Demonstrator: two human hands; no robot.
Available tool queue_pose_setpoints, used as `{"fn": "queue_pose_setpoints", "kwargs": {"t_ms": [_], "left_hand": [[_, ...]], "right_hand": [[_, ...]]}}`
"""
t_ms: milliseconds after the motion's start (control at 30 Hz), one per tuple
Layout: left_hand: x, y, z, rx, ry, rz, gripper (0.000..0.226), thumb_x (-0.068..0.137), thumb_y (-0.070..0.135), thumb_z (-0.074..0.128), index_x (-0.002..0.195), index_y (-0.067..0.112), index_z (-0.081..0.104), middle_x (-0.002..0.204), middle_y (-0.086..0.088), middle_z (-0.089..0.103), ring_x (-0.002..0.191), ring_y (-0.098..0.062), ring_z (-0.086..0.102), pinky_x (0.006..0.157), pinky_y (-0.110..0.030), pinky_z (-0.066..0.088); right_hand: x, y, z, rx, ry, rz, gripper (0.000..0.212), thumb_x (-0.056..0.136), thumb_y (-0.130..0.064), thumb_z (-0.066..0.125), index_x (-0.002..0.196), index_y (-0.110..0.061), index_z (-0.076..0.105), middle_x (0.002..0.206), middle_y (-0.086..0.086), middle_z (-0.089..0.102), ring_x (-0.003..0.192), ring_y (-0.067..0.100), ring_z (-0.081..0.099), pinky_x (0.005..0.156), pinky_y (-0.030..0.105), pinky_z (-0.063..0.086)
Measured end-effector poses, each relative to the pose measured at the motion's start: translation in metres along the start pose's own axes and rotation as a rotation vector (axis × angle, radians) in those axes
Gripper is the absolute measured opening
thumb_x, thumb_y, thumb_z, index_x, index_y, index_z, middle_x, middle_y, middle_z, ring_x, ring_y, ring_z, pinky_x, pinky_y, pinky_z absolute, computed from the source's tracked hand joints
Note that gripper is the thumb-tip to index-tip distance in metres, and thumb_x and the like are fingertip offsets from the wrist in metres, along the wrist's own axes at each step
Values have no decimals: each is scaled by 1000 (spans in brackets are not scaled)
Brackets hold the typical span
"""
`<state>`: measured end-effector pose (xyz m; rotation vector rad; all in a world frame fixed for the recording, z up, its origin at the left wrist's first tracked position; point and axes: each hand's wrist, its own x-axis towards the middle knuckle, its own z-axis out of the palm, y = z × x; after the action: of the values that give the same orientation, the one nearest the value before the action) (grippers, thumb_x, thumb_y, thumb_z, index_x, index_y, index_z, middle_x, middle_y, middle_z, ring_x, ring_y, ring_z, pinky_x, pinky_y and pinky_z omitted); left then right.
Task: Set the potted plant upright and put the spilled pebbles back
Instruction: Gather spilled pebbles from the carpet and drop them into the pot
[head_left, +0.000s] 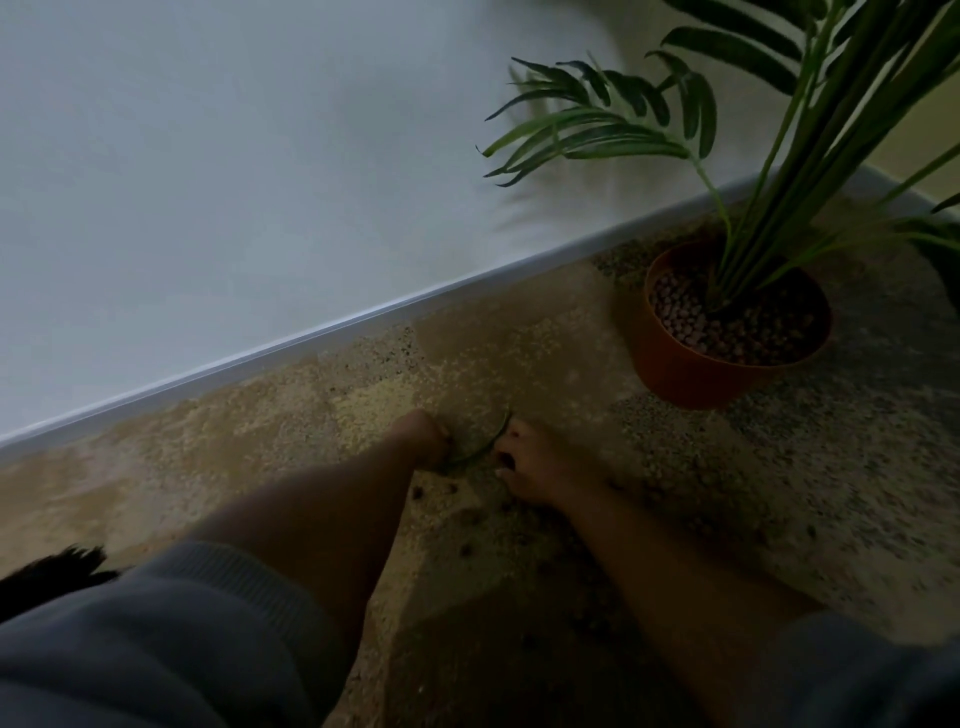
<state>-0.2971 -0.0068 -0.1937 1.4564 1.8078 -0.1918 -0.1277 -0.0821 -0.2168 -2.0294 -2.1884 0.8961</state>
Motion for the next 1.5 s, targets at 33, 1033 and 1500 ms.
{"fn": "queue_pose_setpoints", "kwargs": {"t_ms": [33, 1033, 1500], "left_hand": [[-1, -1, -1, -8, 8, -5, 26, 94, 23, 56, 116, 9, 61, 114, -11, 60, 104, -22, 59, 91, -34, 52], [-38, 106, 16, -1089, -342, -88, 30, 103, 13, 35, 80, 10, 53, 76, -6, 52, 67, -14, 54, 52, -19, 48], [-112, 250, 10, -1302, -555, 231, 31, 105, 16, 26, 114, 1, 51, 85, -12, 47, 70, -15, 46, 81, -28, 46]], "right_hand": [[-2, -3, -1, 4, 5, -5, 32, 93, -33, 58, 124, -24, 58, 137, 1, 40, 119, 22, 46, 93, 33, 41], [-58, 31, -74, 1987, 136, 549, 8, 95, 4, 49, 97, 4, 57, 93, 18, 55, 96, 27, 61, 68, 31, 61], [-82, 60, -201, 2248, 855, 378, 43, 102, -13, 27, 137, 0, 47, 129, 18, 53, 130, 31, 47, 112, 43, 39]]}}
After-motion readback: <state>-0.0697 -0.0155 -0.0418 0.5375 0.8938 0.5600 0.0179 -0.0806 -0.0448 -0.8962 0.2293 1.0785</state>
